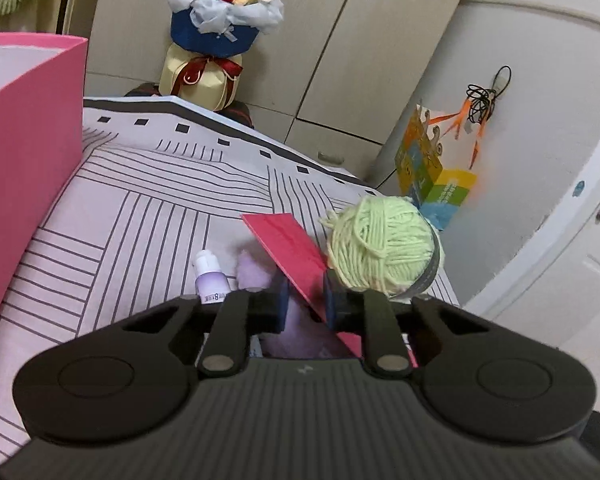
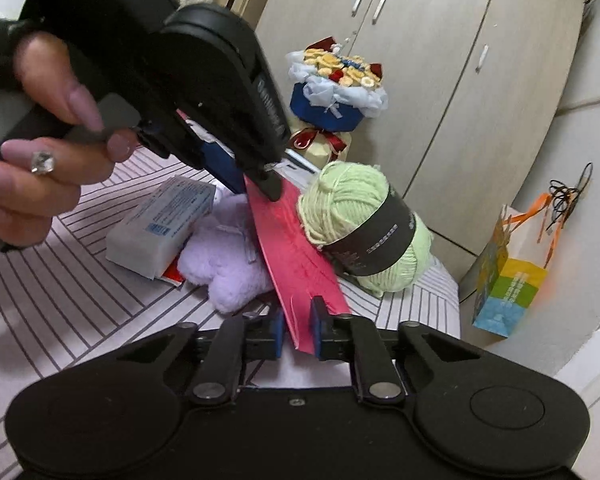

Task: Organize soft objects
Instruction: 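Lift the red card with both tools toward the pink box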

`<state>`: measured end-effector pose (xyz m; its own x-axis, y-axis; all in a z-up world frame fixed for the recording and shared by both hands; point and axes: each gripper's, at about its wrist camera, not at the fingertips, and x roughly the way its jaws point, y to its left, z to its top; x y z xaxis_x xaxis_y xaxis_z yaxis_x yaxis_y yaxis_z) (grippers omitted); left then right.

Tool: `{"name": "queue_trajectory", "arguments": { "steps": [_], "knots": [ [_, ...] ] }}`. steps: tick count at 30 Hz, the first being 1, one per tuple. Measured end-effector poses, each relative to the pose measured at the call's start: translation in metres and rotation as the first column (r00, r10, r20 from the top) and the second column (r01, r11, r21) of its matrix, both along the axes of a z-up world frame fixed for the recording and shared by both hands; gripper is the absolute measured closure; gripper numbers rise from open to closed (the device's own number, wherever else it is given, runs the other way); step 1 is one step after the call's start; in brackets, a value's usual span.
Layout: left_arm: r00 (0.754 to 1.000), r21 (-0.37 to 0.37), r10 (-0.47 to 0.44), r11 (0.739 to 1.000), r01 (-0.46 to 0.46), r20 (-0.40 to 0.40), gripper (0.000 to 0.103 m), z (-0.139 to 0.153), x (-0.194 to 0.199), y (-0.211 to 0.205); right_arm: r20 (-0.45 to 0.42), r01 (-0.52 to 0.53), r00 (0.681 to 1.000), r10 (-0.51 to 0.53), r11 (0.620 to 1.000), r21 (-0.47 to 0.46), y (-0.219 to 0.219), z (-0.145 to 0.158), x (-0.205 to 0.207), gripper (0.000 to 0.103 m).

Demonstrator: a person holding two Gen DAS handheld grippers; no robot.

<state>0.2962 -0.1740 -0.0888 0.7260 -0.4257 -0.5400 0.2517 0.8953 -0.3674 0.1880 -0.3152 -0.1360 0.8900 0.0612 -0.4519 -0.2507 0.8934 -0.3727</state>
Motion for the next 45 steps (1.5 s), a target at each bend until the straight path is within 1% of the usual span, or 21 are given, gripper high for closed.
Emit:
{"name": "queue_trajectory", "arguments": {
  "steps": [3, 8, 12, 19, 24, 30, 39, 45],
  "knots": [
    [1.0, -0.028, 0.0, 1.0, 0.0, -0.001, 0.092, 0.003, -0.004, 0.005, 0.011, 0.003, 1.0, -0.003, 1.0, 0.022, 0.001, 0.003, -0.006, 0.092],
    [1.0, -0.071, 0.021, 0.997, -0.021, 0.008, 0.094, 0.007, -0.015, 0.012, 0.046, 0.009, 0.999, -0.01, 1.0, 0.027, 0.008, 0.008, -0.019, 0.094],
    [0.999, -0.077, 0.032, 0.997, -0.029, 0.029, 0.094, 0.011, -0.027, 0.016, 0.07, 0.007, 0.998, -0.009, 1.0, 0.022, 0.013, 0.009, -0.028, 0.094],
    [0.998, -0.102, 0.014, 0.995, -0.008, 0.065, 0.094, 0.016, -0.052, 0.031, 0.1, -0.005, 0.995, 0.005, 1.0, -0.001, 0.022, 0.012, -0.049, 0.096],
    [0.996, -0.107, 0.014, 0.994, -0.004, 0.092, 0.094, 0.022, -0.072, 0.041, 0.124, -0.016, 0.992, 0.019, 0.999, -0.03, 0.03, 0.015, -0.064, 0.097],
    [0.996, -0.119, 0.024, 0.993, -0.013, 0.089, 0.094, 0.028, -0.096, 0.055, 0.138, -0.029, 0.99, 0.037, 0.998, -0.059, 0.038, 0.017, -0.077, 0.097],
    [0.993, -0.096, 0.014, 0.995, -0.003, 0.119, 0.094, 0.043, -0.124, 0.071, 0.148, -0.075, 0.985, 0.084, 0.995, -0.068, 0.049, 0.028, -0.1, 0.098],
    [0.988, -0.048, 0.011, 0.999, -0.004, 0.157, 0.094, 0.053, -0.147, 0.08, 0.14, -0.101, 0.984, 0.11, 0.992, -0.071, 0.058, 0.038, -0.115, 0.098]
  ]
}}
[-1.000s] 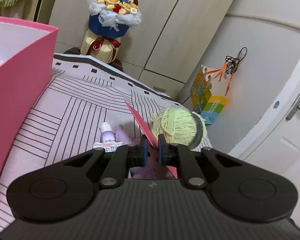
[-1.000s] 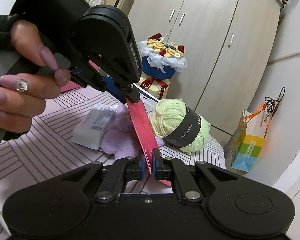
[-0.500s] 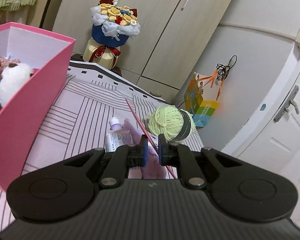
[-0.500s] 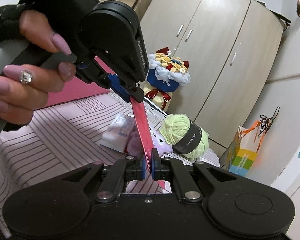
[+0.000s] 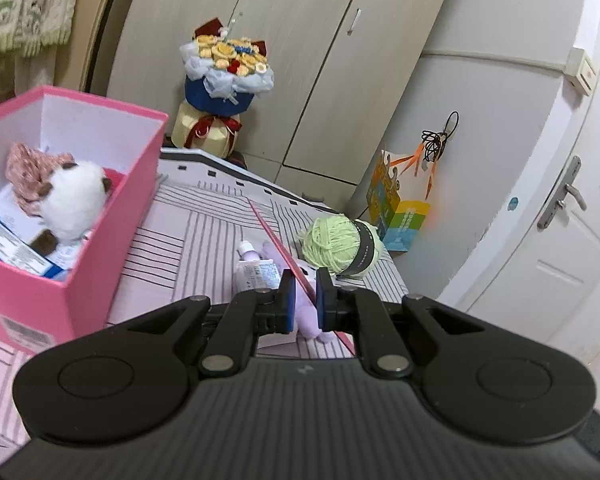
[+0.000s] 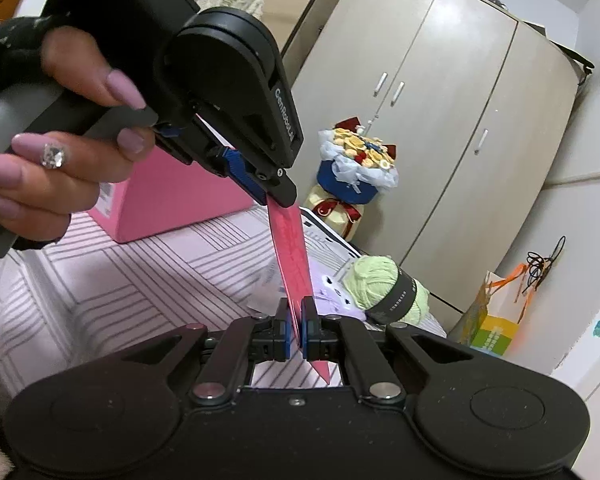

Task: Organize soft objects
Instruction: 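Lift the red card with both tools toward the pink box, then lower the red card into the pink box with both tools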

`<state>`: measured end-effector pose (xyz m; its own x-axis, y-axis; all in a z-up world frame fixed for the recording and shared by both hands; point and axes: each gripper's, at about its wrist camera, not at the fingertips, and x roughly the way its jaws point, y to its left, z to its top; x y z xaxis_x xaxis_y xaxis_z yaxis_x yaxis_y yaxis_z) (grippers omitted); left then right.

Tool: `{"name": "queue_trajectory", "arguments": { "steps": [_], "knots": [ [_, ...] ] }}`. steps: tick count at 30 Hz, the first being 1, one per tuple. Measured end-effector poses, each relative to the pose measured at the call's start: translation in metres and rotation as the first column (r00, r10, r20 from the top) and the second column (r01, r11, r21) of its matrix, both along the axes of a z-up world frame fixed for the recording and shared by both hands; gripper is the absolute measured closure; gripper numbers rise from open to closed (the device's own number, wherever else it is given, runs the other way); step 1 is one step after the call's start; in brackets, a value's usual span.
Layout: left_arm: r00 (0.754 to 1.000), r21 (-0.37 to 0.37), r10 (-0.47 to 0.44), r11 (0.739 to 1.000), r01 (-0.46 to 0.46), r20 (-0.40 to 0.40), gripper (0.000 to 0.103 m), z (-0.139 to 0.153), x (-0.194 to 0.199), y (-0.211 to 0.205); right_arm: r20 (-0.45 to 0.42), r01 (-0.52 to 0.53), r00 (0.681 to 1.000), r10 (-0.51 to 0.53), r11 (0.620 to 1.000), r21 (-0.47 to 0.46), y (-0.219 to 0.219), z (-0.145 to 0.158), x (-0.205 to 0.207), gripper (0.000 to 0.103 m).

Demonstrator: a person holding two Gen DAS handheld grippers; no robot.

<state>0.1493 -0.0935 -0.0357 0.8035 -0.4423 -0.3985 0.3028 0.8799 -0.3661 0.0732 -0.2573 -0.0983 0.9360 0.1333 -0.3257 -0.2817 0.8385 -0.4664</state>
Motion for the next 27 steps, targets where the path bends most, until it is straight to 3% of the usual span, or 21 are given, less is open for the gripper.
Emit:
{"name": "queue_trajectory", "arguments": {
  "steps": [7, 14, 23, 27],
  "knots": [
    [1.0, 0.021, 0.011, 1.0, -0.012, 0.027, 0.094, 0.012, -0.027, 0.017, -0.001, -0.049, 0.999, 0.049, 0.999, 0.001, 0.013, 0.009, -0.022, 0.098],
    [0.997, 0.052, 0.011, 0.999, -0.015, 0.079, 0.094, 0.041, -0.043, 0.039, 0.034, -0.082, 0.996, 0.083, 0.996, -0.025, 0.036, 0.031, -0.033, 0.098],
    [0.998, 0.049, 0.03, 0.998, -0.033, 0.06, 0.094, 0.084, -0.028, 0.09, 0.049, -0.142, 0.989, 0.142, 0.99, 0.012, 0.081, 0.067, -0.023, 0.098],
    [0.994, 0.055, 0.056, 0.997, -0.061, 0.092, 0.094, 0.1, -0.021, 0.115, 0.08, -0.185, 0.98, 0.183, 0.983, 0.02, 0.105, 0.076, -0.012, 0.098]
  ]
}}
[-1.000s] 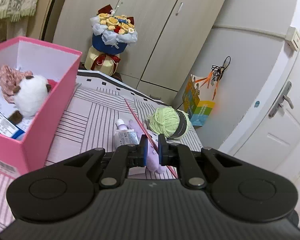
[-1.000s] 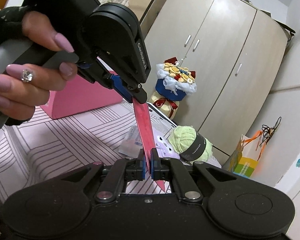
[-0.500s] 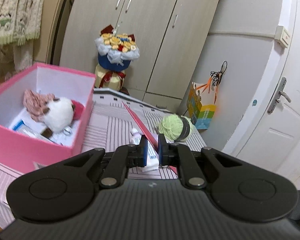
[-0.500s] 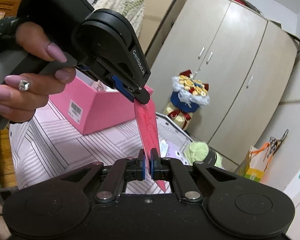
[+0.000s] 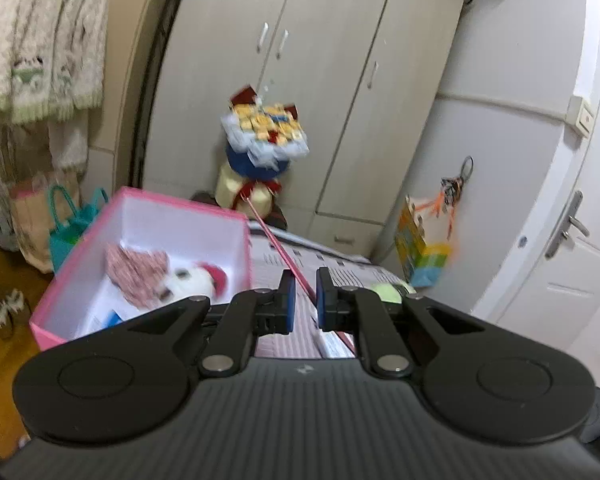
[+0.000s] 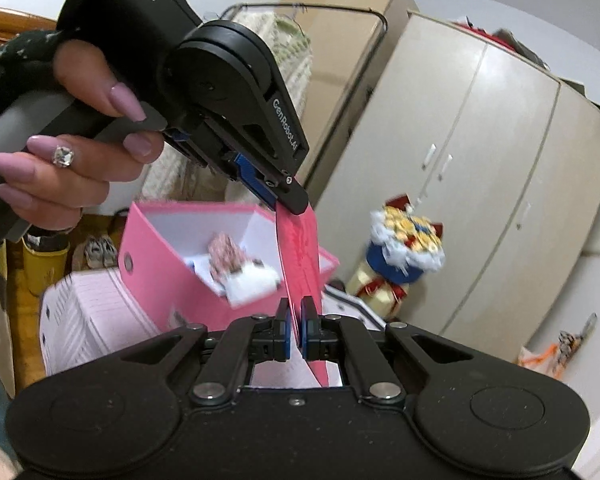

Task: Organize soft objects
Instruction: 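Lower the red card into the pink box with both tools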

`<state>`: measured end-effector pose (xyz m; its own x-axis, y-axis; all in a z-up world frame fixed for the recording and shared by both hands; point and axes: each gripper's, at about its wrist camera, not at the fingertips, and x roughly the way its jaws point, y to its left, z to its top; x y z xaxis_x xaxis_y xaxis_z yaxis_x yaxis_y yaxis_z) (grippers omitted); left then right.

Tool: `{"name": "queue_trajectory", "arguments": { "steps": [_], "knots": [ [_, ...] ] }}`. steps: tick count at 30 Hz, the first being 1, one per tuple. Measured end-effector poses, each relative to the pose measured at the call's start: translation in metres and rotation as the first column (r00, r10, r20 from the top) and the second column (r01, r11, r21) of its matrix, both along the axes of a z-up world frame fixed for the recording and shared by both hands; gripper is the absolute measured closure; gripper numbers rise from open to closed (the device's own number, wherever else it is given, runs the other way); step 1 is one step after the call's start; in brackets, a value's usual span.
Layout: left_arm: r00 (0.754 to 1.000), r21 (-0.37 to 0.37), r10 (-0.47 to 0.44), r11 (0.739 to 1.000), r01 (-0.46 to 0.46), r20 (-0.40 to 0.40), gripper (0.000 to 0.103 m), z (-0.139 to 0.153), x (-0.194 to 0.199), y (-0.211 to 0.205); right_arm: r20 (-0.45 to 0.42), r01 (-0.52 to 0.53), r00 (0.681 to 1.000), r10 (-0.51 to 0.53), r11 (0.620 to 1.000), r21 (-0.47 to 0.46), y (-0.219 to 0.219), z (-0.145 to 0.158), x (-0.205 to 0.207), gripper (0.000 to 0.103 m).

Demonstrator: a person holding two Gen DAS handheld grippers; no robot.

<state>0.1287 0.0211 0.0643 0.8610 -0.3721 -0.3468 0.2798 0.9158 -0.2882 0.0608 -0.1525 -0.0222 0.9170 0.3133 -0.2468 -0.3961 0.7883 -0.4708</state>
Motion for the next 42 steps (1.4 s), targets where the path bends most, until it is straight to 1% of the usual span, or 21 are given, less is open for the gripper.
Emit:
{"name": "queue_trajectory", "arguments": {
  "steps": [3, 7, 11, 13, 17, 22, 26, 28, 29, 30, 31, 33, 34, 36, 40, 42],
  "knots": [
    [1.0, -0.01, 0.015, 1.0, -0.015, -0.001, 0.094, 0.005, 0.007, 0.02, 0.006, -0.03, 1.0, 0.03, 0.999, 0.02, 0.017, 0.002, 0.01, 0.099],
    [0.999, -0.033, 0.013, 0.999, -0.014, -0.04, 0.094, 0.003, 0.026, 0.042, 0.017, -0.058, 0.998, 0.057, 0.997, 0.043, 0.043, 0.001, 0.024, 0.1],
    [0.996, -0.021, 0.024, 0.999, -0.025, -0.08, 0.094, -0.004, 0.053, 0.054, -0.023, -0.087, 0.996, 0.089, 0.993, 0.075, 0.065, -0.001, 0.049, 0.102],
    [0.994, -0.015, 0.033, 0.999, -0.035, -0.104, 0.094, -0.01, 0.067, 0.06, -0.04, -0.086, 0.995, 0.089, 0.992, 0.089, 0.073, -0.004, 0.062, 0.102],
    [0.99, 0.005, 0.067, 0.998, -0.067, -0.126, 0.094, -0.023, 0.092, 0.071, -0.083, -0.069, 0.993, 0.081, 0.989, 0.132, 0.082, -0.009, 0.091, 0.1],
    [0.983, -0.027, 0.076, 0.996, -0.082, -0.169, 0.094, -0.035, 0.122, 0.086, -0.111, -0.048, 0.991, 0.069, 0.983, 0.179, 0.091, -0.016, 0.114, 0.099],
    [0.982, -0.053, 0.086, 0.994, -0.096, -0.165, 0.094, -0.034, 0.129, 0.095, -0.08, -0.044, 0.995, 0.059, 0.983, 0.175, 0.1, -0.015, 0.12, 0.098],
    [0.985, -0.065, 0.086, 0.993, -0.097, -0.152, 0.094, -0.03, 0.129, 0.1, -0.072, -0.059, 0.995, 0.072, 0.983, 0.177, 0.104, -0.011, 0.123, 0.1],
    [0.986, -0.071, 0.08, 0.993, -0.091, -0.148, 0.094, -0.028, 0.13, 0.103, -0.093, -0.087, 0.99, 0.107, 0.977, 0.194, 0.106, -0.008, 0.124, 0.102],
    [0.986, -0.08, 0.065, 0.994, -0.078, -0.153, 0.094, -0.025, 0.132, 0.106, -0.112, -0.104, 0.985, 0.13, 0.971, 0.214, 0.106, -0.006, 0.13, 0.102],
    [0.986, -0.082, 0.057, 0.994, -0.071, -0.156, 0.094, -0.023, 0.135, 0.107, -0.118, -0.11, 0.983, 0.139, 0.969, 0.223, 0.108, -0.004, 0.133, 0.102],
    [0.985, -0.057, 0.063, 0.996, -0.073, -0.162, 0.094, -0.023, 0.142, 0.107, -0.127, -0.094, 0.984, 0.125, 0.969, 0.23, 0.112, -0.003, 0.139, 0.102],
    [0.982, -0.053, 0.068, 0.996, -0.078, -0.178, 0.094, -0.026, 0.147, 0.107, -0.155, -0.092, 0.979, 0.134, 0.964, 0.248, 0.111, -0.003, 0.146, 0.102],
    [0.975, -0.034, 0.074, 0.996, -0.083, -0.211, 0.094, -0.034, 0.155, 0.107, -0.245, -0.085, 0.955, 0.169, 0.944, 0.32, 0.106, -0.006, 0.162, 0.102],
    [0.959, -0.028, 0.088, 0.995, -0.099, -0.268, 0.094, -0.054, 0.167, 0.11, -0.406, -0.033, 0.884, 0.233, 0.895, 0.444, 0.094, -0.015, 0.193, 0.102],
    [0.952, -0.028, 0.09, 0.994, -0.102, -0.293, 0.094, -0.062, 0.172, 0.111, -0.458, -0.006, 0.854, 0.247, 0.885, 0.466, 0.092, -0.019, 0.202, 0.101]
  ]
}}
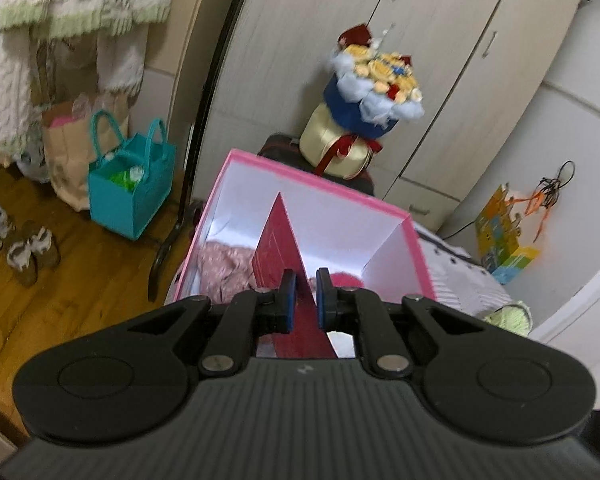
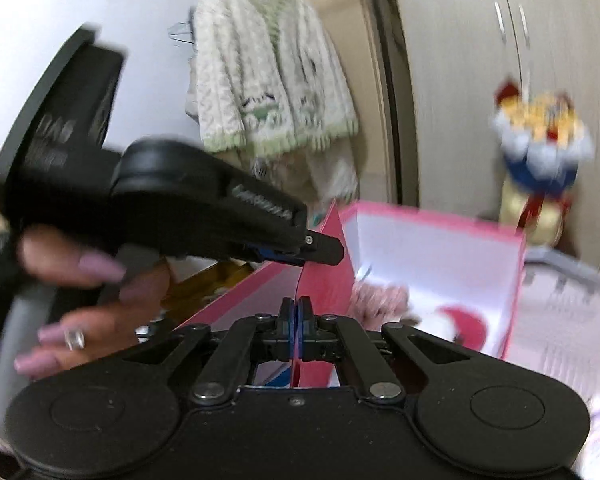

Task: Organize soft objects
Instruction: 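Lower the red card into the pink box with both tools, then open both tools and withdraw them from the pink box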

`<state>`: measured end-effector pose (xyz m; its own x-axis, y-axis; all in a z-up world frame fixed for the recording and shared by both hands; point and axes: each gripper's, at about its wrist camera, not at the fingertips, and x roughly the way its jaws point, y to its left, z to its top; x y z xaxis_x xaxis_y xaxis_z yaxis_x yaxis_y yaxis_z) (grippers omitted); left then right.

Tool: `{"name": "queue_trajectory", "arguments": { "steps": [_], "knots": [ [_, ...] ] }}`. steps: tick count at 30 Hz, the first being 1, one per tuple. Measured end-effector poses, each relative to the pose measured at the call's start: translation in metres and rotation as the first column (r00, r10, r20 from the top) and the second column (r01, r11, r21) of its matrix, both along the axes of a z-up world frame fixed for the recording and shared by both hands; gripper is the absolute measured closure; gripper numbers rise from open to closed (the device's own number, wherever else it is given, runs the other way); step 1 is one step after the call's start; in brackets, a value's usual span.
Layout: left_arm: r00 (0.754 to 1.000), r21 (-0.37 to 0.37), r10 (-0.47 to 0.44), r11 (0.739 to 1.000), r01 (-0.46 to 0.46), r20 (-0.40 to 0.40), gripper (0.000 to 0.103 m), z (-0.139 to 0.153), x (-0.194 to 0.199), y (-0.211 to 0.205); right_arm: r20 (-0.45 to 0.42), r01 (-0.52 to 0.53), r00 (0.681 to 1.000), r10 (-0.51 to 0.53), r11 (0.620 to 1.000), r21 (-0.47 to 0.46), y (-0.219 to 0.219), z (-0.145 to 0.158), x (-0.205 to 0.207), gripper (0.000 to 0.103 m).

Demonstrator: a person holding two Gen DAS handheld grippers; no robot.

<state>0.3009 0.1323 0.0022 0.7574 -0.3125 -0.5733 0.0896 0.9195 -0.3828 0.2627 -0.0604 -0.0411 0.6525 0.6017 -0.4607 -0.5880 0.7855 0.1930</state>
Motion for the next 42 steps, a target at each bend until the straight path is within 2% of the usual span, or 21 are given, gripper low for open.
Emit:
{"name": "queue_trajectory", "arguments": {
  "steps": [5, 7, 11, 13, 14, 15, 20, 27, 35, 40, 42],
  "knots": [
    [1.0, 0.04, 0.003, 0.999, -0.003, -0.002, 0.094, -0.008, 0.005, -0.008, -0.083, 0.005, 0.997, -0.004, 1.0, 0.011, 0.0, -0.01, 0.009, 0.098],
    [1.0, 0.043, 0.0, 0.999, 0.0, -0.005, 0.092, -0.01, 0.006, -0.013, -0.09, 0.022, 0.996, -0.021, 1.0, 0.008, -0.001, -0.011, 0.011, 0.097],
    [1.0, 0.065, -0.009, 0.998, 0.009, 0.006, 0.086, -0.011, 0.002, -0.021, -0.026, 0.061, 0.998, -0.062, 0.996, -0.069, -0.002, -0.01, 0.007, 0.089],
    [1.0, 0.092, -0.013, 0.996, 0.011, 0.021, 0.071, -0.009, -0.004, -0.025, 0.013, 0.084, 0.996, -0.083, 0.99, -0.117, -0.005, -0.007, 0.004, 0.074],
    [0.999, 0.108, -0.012, 0.994, 0.008, 0.037, 0.067, -0.007, -0.01, -0.026, 0.027, 0.095, 0.995, -0.092, 0.987, -0.13, -0.008, -0.007, 0.001, 0.067],
    [0.998, 0.125, -0.007, 0.992, 0.0, 0.057, 0.062, -0.005, -0.015, -0.028, 0.035, 0.1, 0.995, -0.097, 0.986, -0.134, -0.011, -0.005, 0.0, 0.065],
    [0.99, 0.195, 0.023, 0.98, -0.05, 0.138, 0.054, 0.007, -0.041, -0.032, 0.053, 0.112, 0.993, -0.106, 0.986, -0.127, -0.034, 0.003, -0.013, 0.06],
    [0.985, 0.239, 0.008, 0.97, -0.05, 0.173, 0.047, 0.024, -0.079, -0.033, 0.084, 0.096, 0.993, -0.084, 0.984, -0.147, -0.055, 0.018, -0.042, 0.053],
    [0.968, 0.318, -0.102, 0.948, 0.024, 0.231, 0.046, 0.052, -0.135, -0.054, 0.113, 0.092, 0.991, -0.077, 0.987, -0.134, -0.082, 0.046, -0.08, 0.044],
    [0.948, 0.32, -0.17, 0.944, 0.078, 0.269, 0.043, 0.064, -0.172, -0.071, 0.107, 0.097, 0.99, -0.087, 0.991, -0.089, -0.121, 0.055, -0.107, 0.043],
    [0.937, 0.34, -0.211, 0.934, 0.108, 0.28, 0.043, 0.065, -0.184, -0.084, 0.099, 0.108, 0.99, -0.101, 0.992, -0.069, -0.139, 0.057, -0.115, 0.043]
  ]
}}
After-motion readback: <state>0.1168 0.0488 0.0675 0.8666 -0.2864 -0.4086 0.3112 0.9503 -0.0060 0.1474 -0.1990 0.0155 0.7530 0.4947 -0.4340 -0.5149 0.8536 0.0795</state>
